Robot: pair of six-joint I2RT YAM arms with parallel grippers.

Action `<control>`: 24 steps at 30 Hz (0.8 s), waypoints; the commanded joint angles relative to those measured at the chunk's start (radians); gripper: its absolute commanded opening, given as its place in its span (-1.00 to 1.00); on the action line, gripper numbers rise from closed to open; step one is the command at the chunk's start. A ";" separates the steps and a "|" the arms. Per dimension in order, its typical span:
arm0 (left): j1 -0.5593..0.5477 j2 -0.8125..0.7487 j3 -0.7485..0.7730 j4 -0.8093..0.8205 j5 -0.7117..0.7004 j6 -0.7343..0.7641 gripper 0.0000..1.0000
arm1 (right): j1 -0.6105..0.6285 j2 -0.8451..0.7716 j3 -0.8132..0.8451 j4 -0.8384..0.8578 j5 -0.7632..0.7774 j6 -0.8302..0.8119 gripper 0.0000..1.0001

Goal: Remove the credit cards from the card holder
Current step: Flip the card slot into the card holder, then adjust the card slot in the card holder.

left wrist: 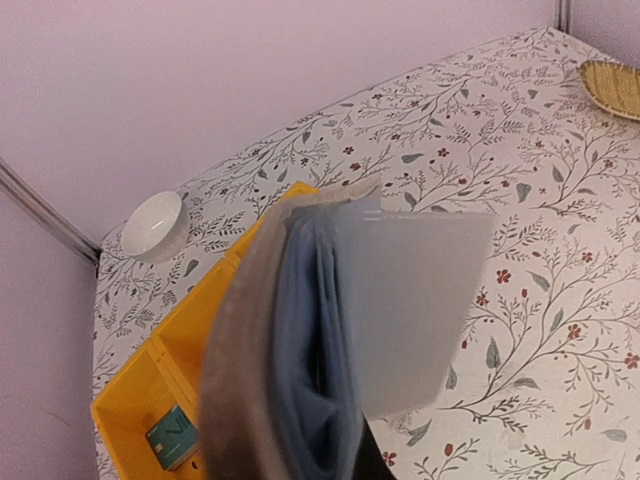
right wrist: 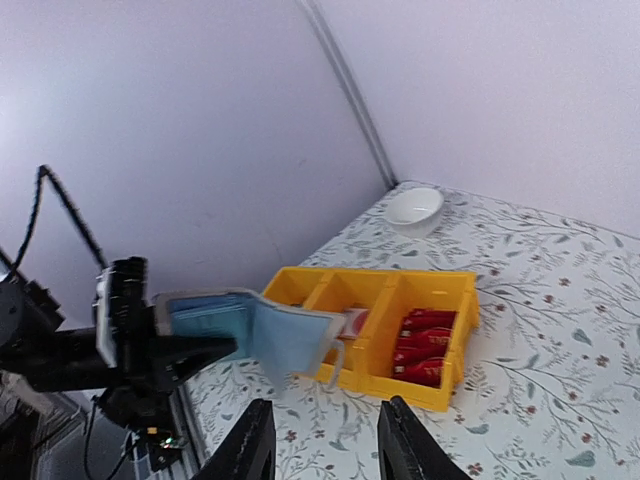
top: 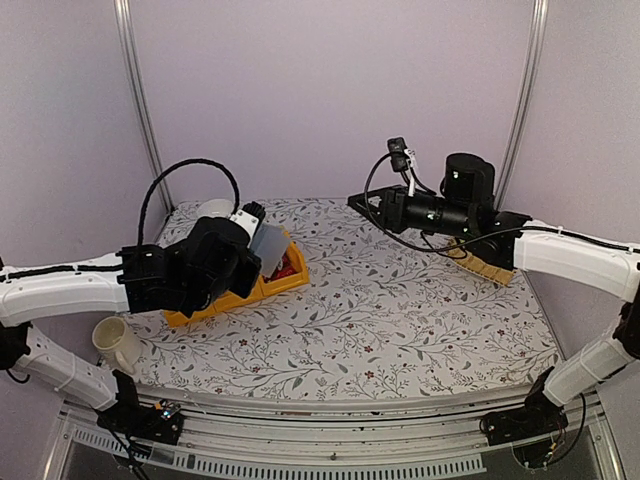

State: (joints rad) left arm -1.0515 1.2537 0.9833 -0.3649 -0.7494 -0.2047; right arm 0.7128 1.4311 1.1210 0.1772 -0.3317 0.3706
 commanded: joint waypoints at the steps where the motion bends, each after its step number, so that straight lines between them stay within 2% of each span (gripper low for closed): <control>1: -0.026 0.009 0.053 -0.068 -0.129 0.037 -1.00 | 0.089 0.029 -0.001 0.273 -0.335 -0.022 -0.26; 3: -0.031 0.014 0.059 -0.068 -0.115 0.045 -1.00 | 0.109 0.085 0.020 0.383 -0.473 0.037 -0.27; 5: -0.031 -0.019 0.049 -0.025 -0.021 0.045 -1.00 | 0.120 0.131 0.042 0.435 -0.508 0.099 -0.29; 7: -0.027 -0.114 -0.028 0.103 0.151 0.049 -1.00 | 0.131 0.152 0.056 0.432 -0.465 0.117 -0.32; 11: 0.037 -0.371 -0.257 0.470 0.545 -0.029 -1.00 | 0.180 0.169 0.080 0.429 -0.451 0.083 -0.35; 13: 0.063 -0.442 -0.324 0.579 0.657 -0.063 -1.00 | 0.205 0.181 0.081 0.427 -0.479 0.074 -0.35; 20: 0.067 -0.409 -0.310 0.555 0.719 -0.075 -1.00 | 0.272 0.195 0.143 0.397 -0.506 0.002 -0.48; 24: 0.067 -0.371 -0.268 0.495 0.618 -0.082 -1.00 | 0.304 0.154 0.144 0.373 -0.483 -0.058 -0.47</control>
State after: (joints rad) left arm -0.9947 0.8570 0.6674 0.1398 -0.0944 -0.2684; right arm 0.9901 1.6180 1.2453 0.5621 -0.8188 0.3828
